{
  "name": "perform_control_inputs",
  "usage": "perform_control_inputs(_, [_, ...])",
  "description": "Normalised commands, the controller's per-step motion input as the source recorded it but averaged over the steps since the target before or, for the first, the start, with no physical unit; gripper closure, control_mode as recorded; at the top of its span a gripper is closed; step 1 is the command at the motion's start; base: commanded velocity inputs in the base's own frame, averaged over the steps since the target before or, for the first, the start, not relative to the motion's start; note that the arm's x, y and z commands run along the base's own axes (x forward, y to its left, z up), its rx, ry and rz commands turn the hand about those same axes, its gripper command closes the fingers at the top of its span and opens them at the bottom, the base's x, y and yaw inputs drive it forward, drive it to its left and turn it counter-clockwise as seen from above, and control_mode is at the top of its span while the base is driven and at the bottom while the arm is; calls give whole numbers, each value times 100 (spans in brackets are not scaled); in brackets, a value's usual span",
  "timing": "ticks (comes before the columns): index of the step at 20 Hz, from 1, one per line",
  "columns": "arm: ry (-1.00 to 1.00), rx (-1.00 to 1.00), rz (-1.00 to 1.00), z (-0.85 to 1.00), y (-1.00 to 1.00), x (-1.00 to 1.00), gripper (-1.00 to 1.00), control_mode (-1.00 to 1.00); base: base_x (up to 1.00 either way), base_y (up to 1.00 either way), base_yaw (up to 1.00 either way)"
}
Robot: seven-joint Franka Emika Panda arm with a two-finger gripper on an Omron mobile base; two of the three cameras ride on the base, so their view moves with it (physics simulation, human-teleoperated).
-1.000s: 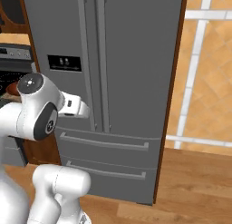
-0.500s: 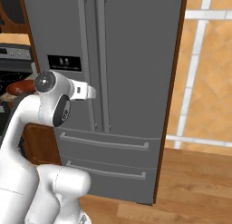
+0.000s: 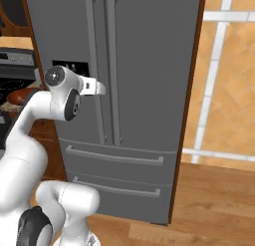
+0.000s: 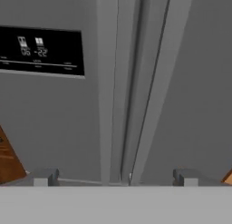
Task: Grab a lemon wedge from the fridge and one ice cube from the ice bowl, and put them in the glass of lemonade.
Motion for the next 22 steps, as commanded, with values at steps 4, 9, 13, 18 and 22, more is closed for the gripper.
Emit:
perform_control_inputs(4, [0,0,0,-11,23,57,-100,-100,0,0,0])
perform_control_inputs(9, [0,0,0,-17,14,64,-100,-100,0,0,0])
perform_control_inputs(13, [0,0,0,-16,5,76,-100,-100,0,0,0])
perform_control_inputs(18, [-1,0,0,-15,2,70,-100,-100,0,0,0])
perform_control_inputs(22, [0,0,0,-11,2,62,-100,-100,0,0,0])
